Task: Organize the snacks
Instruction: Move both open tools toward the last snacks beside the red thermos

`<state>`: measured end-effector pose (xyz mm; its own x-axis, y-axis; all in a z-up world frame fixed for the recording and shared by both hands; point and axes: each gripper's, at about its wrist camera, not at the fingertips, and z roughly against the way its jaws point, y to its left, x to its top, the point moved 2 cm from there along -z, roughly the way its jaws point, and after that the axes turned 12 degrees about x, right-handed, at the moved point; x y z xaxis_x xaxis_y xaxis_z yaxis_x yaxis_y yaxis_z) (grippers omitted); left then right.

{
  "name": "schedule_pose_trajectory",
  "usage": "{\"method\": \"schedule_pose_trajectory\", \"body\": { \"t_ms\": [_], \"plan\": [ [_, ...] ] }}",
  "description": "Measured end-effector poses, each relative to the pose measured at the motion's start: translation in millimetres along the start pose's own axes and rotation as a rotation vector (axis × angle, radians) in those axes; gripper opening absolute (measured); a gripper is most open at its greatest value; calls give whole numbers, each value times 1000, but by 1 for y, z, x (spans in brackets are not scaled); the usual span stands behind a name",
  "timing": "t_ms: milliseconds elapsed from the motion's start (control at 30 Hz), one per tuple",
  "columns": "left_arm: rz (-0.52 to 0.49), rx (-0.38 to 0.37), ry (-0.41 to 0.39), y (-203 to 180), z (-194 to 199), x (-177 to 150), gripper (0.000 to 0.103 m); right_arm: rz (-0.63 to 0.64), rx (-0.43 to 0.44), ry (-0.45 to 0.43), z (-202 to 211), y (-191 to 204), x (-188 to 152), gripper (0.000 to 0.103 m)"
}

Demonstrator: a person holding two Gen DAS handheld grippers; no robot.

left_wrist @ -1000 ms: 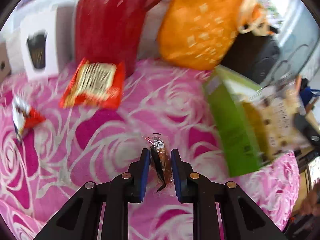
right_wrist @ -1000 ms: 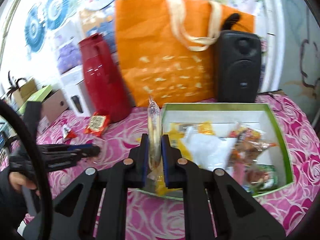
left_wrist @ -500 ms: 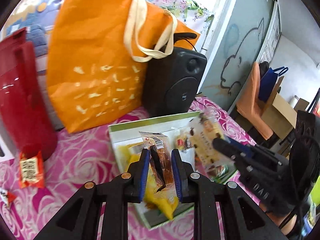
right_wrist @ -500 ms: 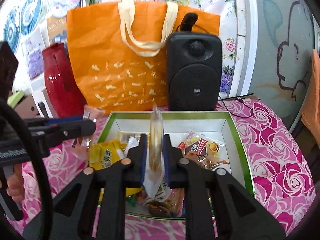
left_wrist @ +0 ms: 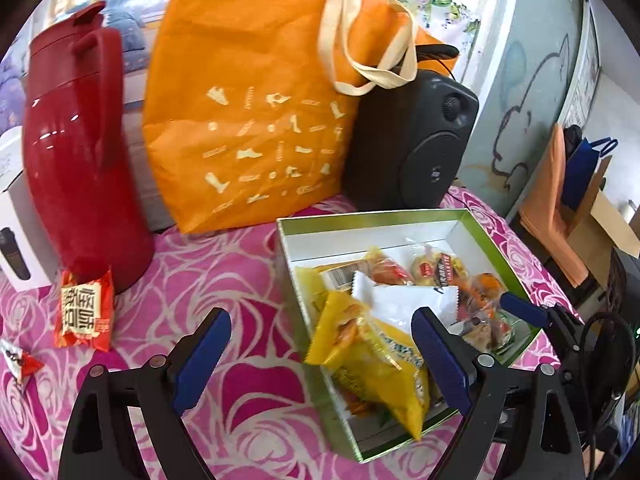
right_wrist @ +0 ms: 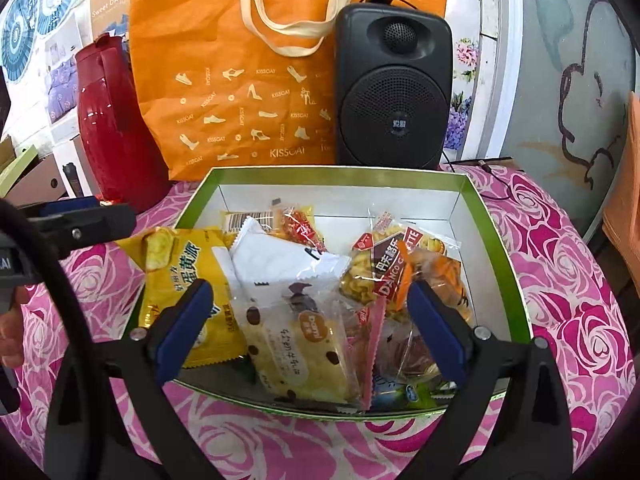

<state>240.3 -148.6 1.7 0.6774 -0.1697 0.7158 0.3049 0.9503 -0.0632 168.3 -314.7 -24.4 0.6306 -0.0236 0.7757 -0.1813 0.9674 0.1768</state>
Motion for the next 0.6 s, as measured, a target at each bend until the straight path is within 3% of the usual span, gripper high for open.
{"method": "schedule_pose_trajectory", "body": {
  "t_ms": [333,600],
  "plan": [
    [24,36,-37,24,32,-5,94,46,71,-9,14,47,13,100],
    [107,88,-42,81,63,-26,94,122,237,24,4,119,18,100]
  ]
}}
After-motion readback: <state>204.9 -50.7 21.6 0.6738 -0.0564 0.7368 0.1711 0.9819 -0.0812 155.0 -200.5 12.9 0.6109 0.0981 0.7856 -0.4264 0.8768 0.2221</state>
